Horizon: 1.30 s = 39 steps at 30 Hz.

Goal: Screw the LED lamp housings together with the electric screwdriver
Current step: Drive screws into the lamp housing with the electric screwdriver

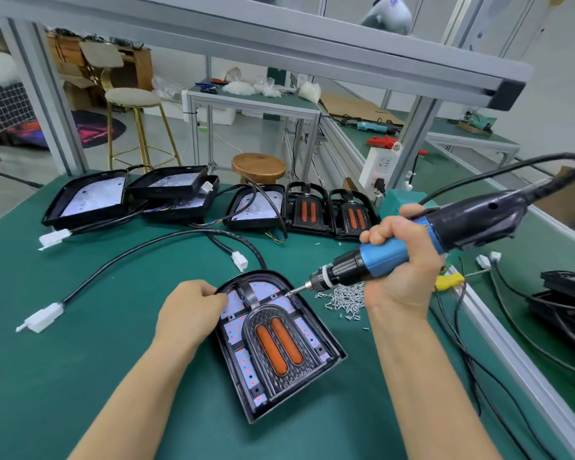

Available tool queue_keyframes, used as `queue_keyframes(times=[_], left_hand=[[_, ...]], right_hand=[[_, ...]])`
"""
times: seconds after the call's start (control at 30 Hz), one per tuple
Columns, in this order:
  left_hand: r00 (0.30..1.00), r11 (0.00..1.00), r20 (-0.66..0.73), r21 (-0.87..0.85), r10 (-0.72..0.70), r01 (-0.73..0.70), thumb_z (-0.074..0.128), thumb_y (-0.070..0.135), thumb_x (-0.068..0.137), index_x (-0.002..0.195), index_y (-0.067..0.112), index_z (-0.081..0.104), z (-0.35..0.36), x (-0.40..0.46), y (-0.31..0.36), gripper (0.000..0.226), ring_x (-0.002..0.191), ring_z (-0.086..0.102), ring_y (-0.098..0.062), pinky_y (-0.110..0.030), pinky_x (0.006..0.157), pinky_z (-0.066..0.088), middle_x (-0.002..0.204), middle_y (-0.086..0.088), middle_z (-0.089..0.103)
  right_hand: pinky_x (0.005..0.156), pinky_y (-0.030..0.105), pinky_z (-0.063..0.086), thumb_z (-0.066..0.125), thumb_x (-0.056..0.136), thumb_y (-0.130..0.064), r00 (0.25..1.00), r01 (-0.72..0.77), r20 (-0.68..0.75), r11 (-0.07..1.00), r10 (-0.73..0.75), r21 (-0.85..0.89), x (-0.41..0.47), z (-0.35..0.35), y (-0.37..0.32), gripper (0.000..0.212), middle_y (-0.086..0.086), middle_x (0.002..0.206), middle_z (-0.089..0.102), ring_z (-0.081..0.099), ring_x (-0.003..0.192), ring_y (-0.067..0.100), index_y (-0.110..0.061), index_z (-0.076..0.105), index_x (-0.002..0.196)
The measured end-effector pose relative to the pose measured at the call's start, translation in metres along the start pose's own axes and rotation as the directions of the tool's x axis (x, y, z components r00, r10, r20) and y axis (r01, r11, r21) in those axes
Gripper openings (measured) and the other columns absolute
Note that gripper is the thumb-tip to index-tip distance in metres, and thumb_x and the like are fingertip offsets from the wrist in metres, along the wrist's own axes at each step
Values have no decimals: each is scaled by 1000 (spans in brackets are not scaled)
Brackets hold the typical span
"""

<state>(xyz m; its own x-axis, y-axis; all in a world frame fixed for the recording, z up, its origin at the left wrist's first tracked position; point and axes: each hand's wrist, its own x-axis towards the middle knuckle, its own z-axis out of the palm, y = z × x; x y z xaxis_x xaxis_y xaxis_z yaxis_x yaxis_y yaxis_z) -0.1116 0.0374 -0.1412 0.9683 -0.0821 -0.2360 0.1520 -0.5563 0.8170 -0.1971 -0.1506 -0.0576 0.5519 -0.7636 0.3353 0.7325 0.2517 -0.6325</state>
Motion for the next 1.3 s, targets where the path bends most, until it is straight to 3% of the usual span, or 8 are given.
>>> queue_keyframes(times=[0.1,0.2,0.3,0.4,0.47,0.77,1.3], left_hand=[[997,999,-72,-12,38,-39,57,21,81,75,3,56,5,-2,1,19,65,51,-31,-40,67,51,70,-15,62],[996,992,-88,-122,17,-28,54,26,84,78,11,51,11,-6,3,17,70,53,-26,-36,63,42,77,-4,61],[1000,958,-17,-288,-13,7,58,23,85,84,11,50,16,-8,4,15,71,52,-23,-34,62,37,84,-7,60],[998,918,57,-394,-28,48,66,19,80,92,12,56,16,-8,4,17,82,64,-33,-40,66,48,91,-14,67],[995,899,97,-434,-22,62,66,13,80,94,13,59,16,-9,5,16,74,66,-31,-40,61,53,87,-12,68],[992,861,129,-505,8,59,61,-8,77,85,13,66,14,-16,6,23,49,61,-12,-24,50,45,64,1,69],[991,838,130,-543,16,58,61,-9,78,88,14,67,13,-18,6,26,60,64,-20,-28,58,49,75,-5,72]], right_hand=[[53,24,44,52,68,-1,1000,-21,17,1000,21,0,1,1,6,19,-1,52,45,45,44,13,-13,51,83],[54,24,44,53,68,0,1000,-20,16,1000,20,0,3,2,9,19,0,53,44,44,45,13,-12,51,82],[54,23,44,53,68,0,1000,-18,21,1000,18,2,4,4,11,18,2,56,43,45,45,13,-13,52,80],[54,23,43,53,68,1,999,-18,29,1000,18,-5,5,4,12,18,3,58,43,45,45,14,-13,53,79],[54,23,43,53,69,1,999,-18,38,1000,19,-14,5,4,12,18,1,54,44,45,45,14,-14,53,79],[56,26,45,54,67,1,999,15,43,995,-11,-98,5,3,17,18,5,57,42,45,47,18,-13,52,78],[55,25,45,53,68,2,996,33,90,991,-22,-126,5,2,27,20,1,51,47,47,45,15,-17,56,75]])
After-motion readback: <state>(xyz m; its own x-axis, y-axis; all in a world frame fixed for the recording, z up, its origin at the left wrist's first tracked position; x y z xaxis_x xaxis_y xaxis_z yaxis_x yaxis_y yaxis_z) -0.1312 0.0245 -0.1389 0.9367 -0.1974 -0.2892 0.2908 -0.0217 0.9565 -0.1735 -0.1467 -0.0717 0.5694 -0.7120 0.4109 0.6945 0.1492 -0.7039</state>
